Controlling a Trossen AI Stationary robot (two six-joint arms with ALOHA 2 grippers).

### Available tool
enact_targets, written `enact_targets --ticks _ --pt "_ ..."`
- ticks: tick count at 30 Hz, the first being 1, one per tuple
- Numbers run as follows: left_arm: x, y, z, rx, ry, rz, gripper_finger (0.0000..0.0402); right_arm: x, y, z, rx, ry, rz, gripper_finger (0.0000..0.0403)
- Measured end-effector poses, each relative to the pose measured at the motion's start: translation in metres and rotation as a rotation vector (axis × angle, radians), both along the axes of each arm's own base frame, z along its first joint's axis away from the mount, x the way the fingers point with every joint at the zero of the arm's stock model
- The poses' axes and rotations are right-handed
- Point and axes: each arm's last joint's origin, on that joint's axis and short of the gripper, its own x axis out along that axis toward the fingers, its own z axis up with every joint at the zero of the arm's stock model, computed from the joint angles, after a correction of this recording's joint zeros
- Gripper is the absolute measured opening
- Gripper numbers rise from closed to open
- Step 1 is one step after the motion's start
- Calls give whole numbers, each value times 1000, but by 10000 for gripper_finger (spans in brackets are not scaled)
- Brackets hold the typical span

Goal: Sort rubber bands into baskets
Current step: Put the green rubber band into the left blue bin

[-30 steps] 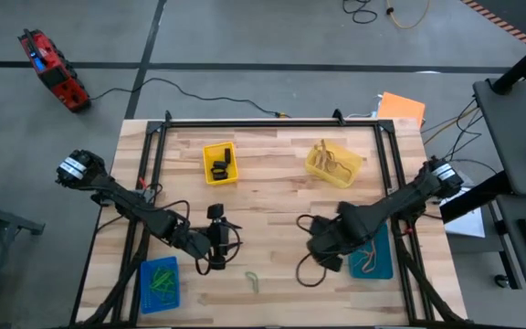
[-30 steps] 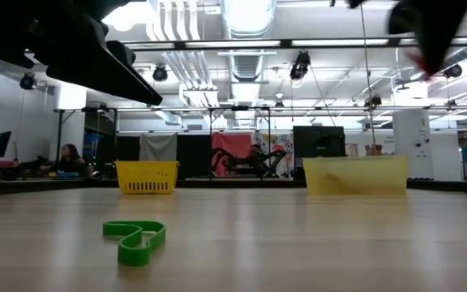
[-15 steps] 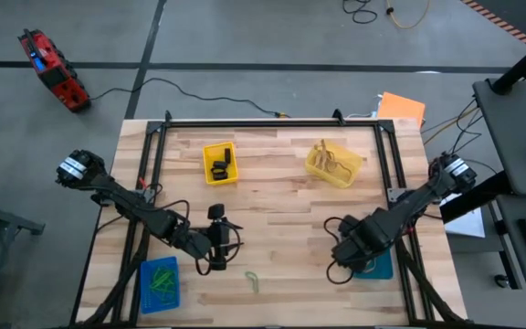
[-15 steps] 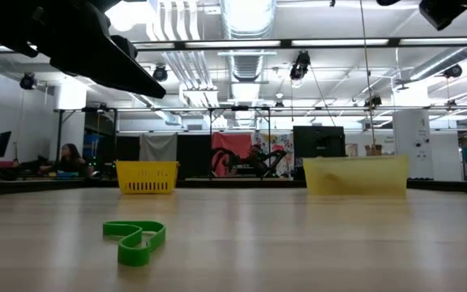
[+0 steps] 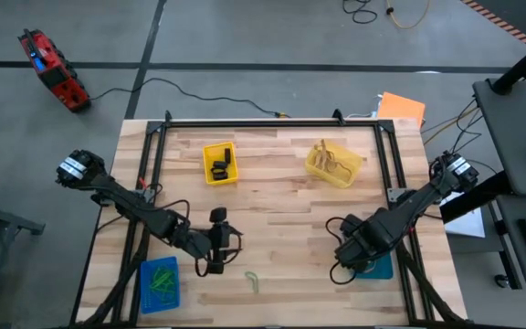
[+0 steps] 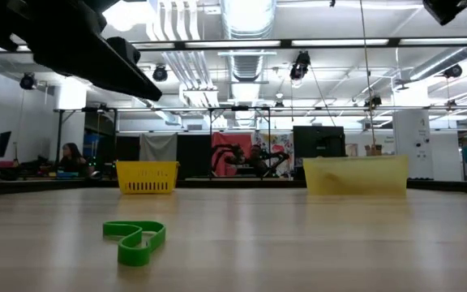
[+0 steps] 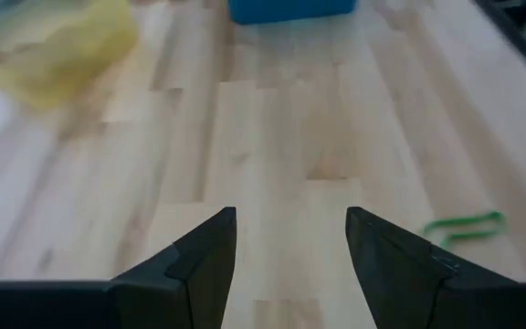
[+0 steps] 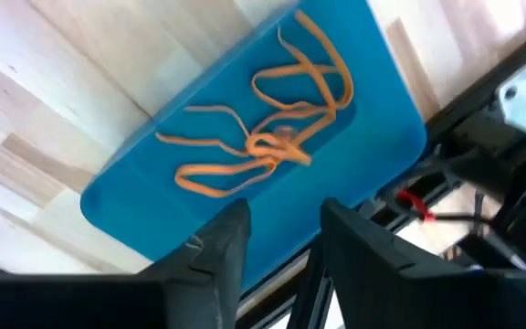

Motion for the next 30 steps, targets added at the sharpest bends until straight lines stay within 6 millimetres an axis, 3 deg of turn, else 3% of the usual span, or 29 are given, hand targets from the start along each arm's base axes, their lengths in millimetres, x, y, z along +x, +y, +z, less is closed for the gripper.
enact_targets --ticks 4,15,23,30 --pt "1 -4 -6 -44 45 -86 191 5 3 2 -37 -102 61 150" --pt "19 -23 -53 -92 130 -235 191 30 15 3 -49 -445 278 162" --pt "40 -38 -79 -90 193 -291 191 32 15 3 -72 -466 318 166" --pt "51 -46 -84 -121 205 -309 184 32 15 3 -72 -464 342 169"
